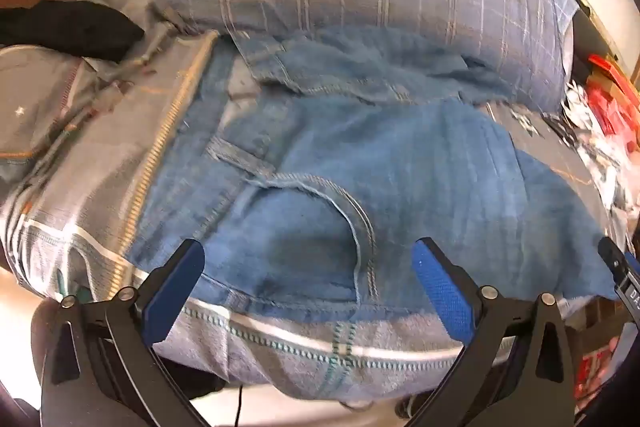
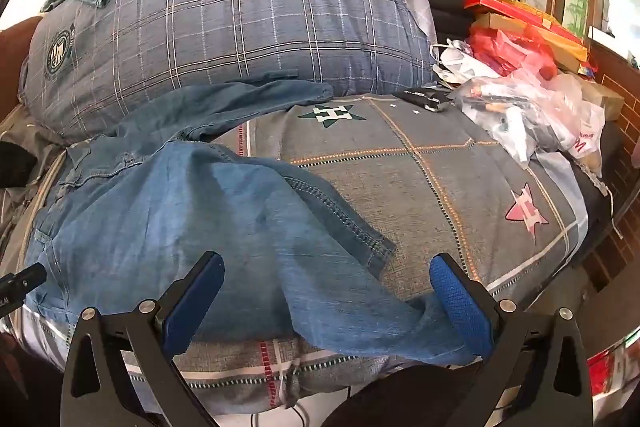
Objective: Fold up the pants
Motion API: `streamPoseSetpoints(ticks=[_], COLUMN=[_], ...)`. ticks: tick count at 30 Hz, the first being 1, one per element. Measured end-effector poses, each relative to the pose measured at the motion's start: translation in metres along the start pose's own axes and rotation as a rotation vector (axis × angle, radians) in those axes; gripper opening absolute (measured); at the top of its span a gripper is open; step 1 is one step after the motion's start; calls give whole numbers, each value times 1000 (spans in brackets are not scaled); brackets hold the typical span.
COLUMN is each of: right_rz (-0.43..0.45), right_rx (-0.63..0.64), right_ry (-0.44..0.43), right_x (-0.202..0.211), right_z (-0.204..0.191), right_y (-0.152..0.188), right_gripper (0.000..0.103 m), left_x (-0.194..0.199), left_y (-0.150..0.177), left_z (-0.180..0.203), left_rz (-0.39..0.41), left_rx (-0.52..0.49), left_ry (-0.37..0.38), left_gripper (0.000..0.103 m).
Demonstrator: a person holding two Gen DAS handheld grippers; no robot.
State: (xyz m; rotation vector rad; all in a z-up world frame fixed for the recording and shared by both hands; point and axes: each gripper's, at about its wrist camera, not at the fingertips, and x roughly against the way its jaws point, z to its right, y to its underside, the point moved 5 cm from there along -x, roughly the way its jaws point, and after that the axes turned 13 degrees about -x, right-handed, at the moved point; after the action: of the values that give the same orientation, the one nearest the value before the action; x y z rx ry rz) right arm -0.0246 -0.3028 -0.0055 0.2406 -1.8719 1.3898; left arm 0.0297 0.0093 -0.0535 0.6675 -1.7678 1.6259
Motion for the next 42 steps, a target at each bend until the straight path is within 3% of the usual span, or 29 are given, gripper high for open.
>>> streamPoseSetpoints(ticks=[3,5,8,13,42], right_rz=[2,5,5,7,-11], right_rx=[-8,-4,7,15,13], right_ry=[-3,-2,0,-4,-8], right_x=[1,0,0,0,-4], right_z=[0,0,-2,-4,2], right_y=[-1,0,2,3,11], right_gripper=[103,103,103,103,103], left_x=[7,8,4,-7,-1], left_y=[-4,-4,-3,3,0], left_z=[-3,-3,-3,0,1], left_rz=[65,82,49,-27,12], left_rx=[-14,-24,5,-5,-56], left_ry=[-54,-45,5,6,-27], left_gripper=[103,103,103,103,103])
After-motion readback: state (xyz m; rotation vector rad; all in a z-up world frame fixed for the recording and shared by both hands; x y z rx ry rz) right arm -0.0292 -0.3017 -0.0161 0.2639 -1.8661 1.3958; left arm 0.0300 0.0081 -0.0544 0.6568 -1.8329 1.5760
